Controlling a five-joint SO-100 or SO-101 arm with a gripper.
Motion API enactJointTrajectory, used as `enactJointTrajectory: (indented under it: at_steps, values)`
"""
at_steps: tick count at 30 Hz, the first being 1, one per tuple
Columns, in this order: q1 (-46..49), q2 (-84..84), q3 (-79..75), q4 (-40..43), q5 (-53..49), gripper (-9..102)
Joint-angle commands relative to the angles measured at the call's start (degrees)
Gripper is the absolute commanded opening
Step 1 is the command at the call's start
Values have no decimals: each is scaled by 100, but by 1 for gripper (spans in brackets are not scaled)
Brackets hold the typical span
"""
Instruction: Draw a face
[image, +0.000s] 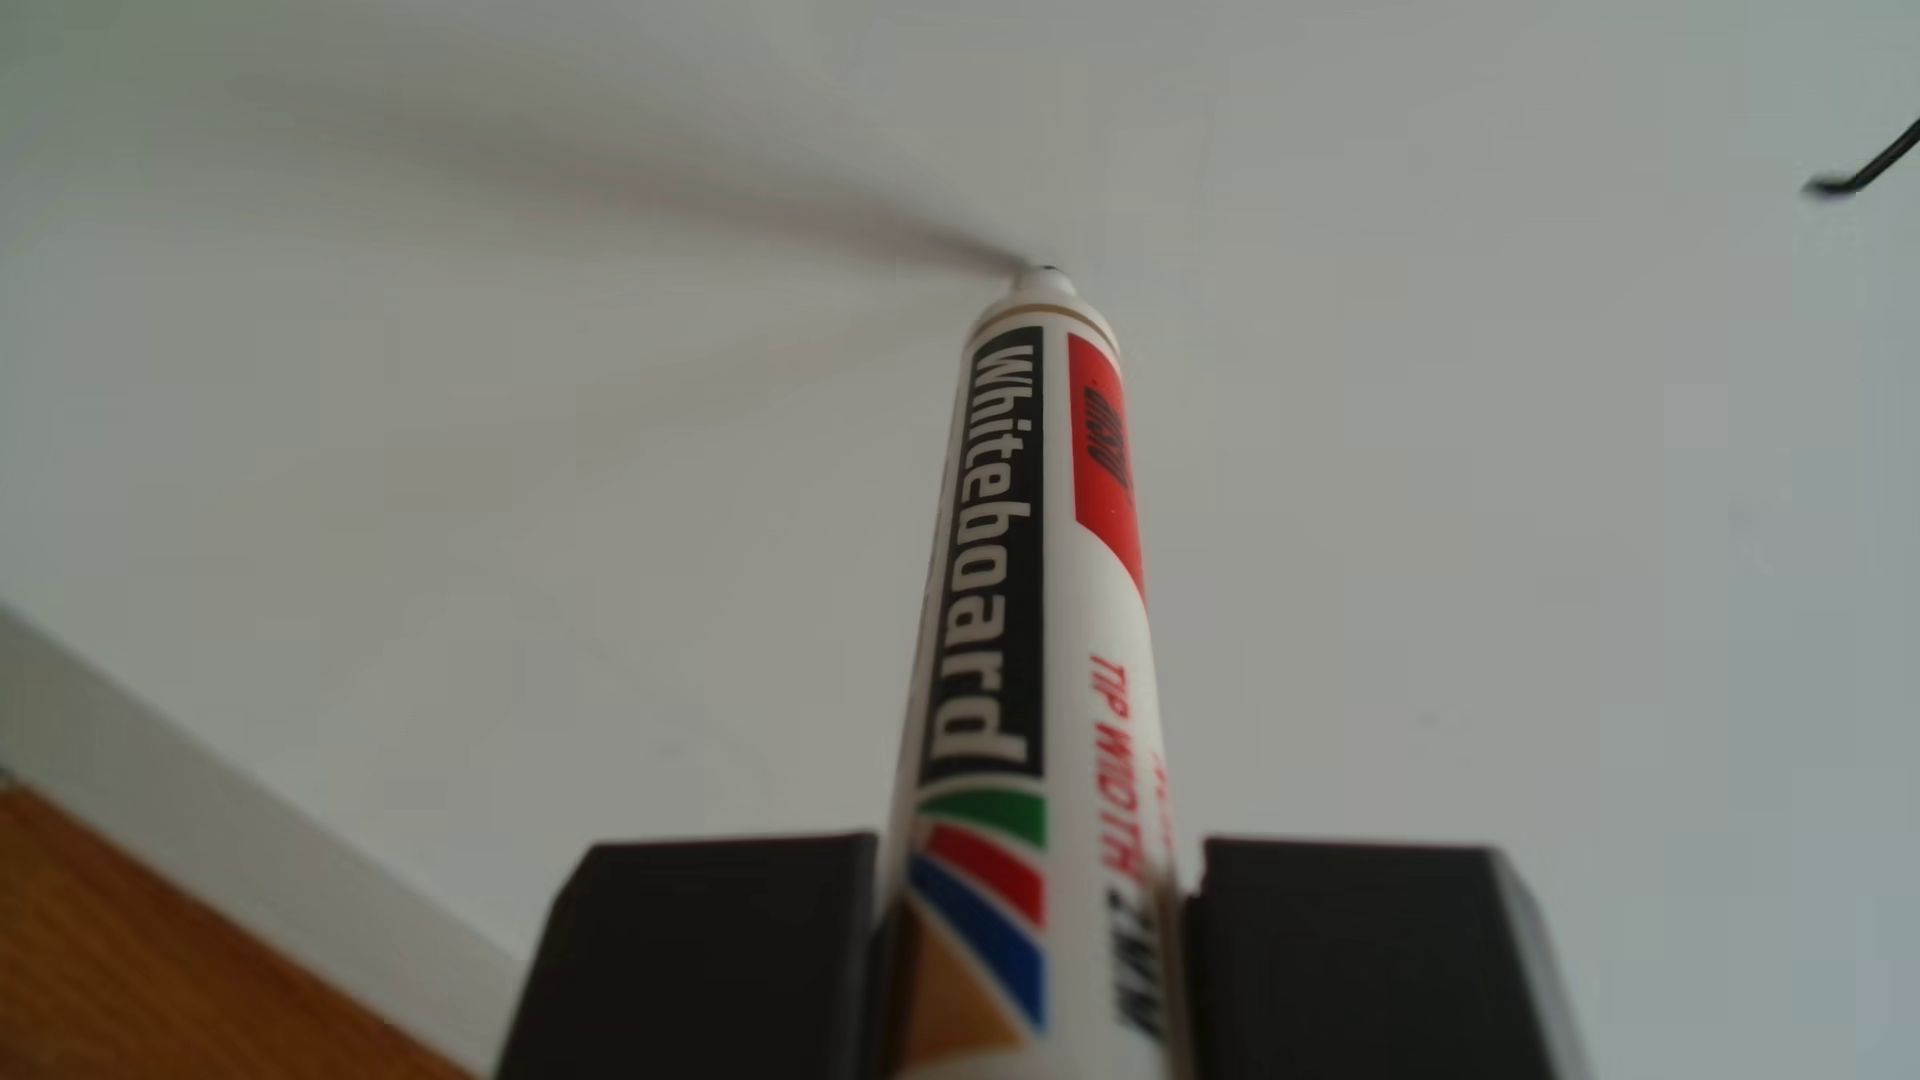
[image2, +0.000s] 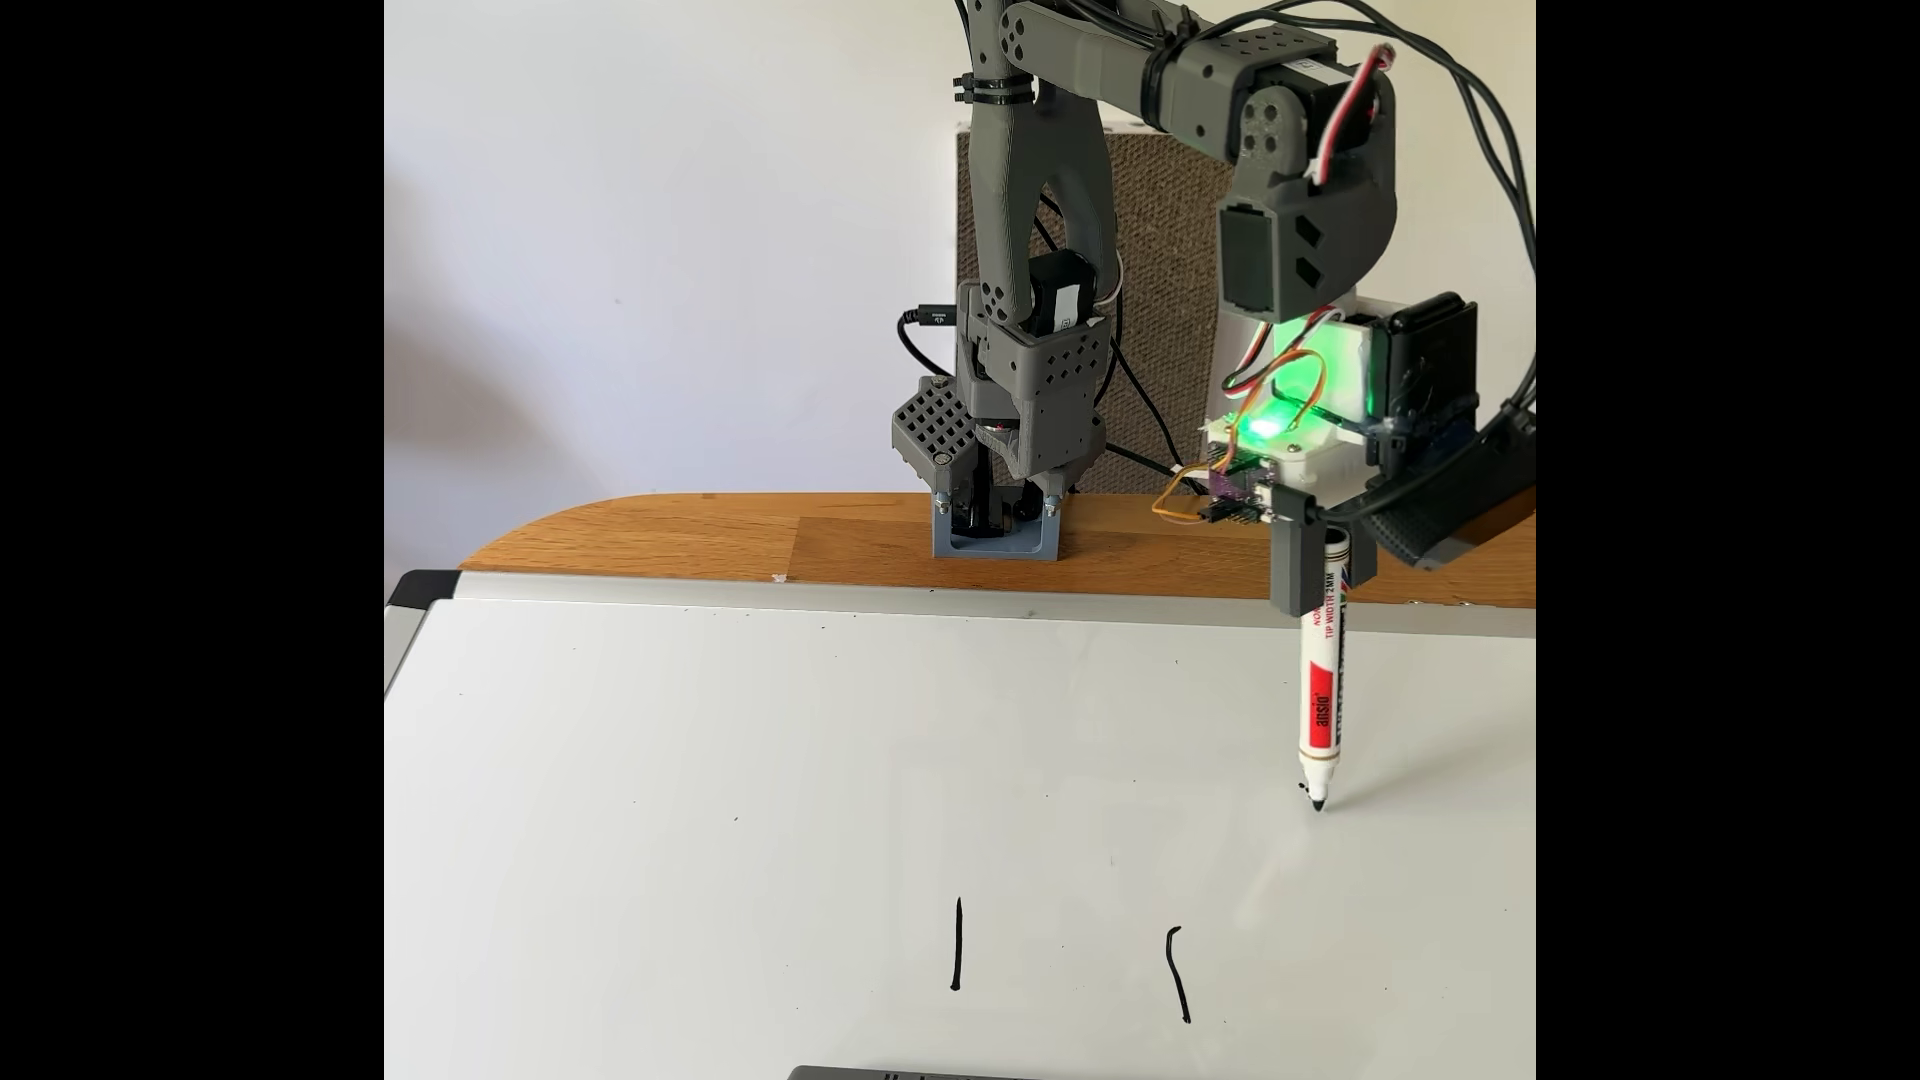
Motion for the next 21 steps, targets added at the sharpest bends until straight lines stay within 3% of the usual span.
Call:
enactJointTrajectory:
  at_steps: [1,11,21]
  values:
    - [264,378,-35,-132,-193,-1]
    - [1213,422,316,-255,-694,-1]
    - [211,642,439,-9,-483,-1]
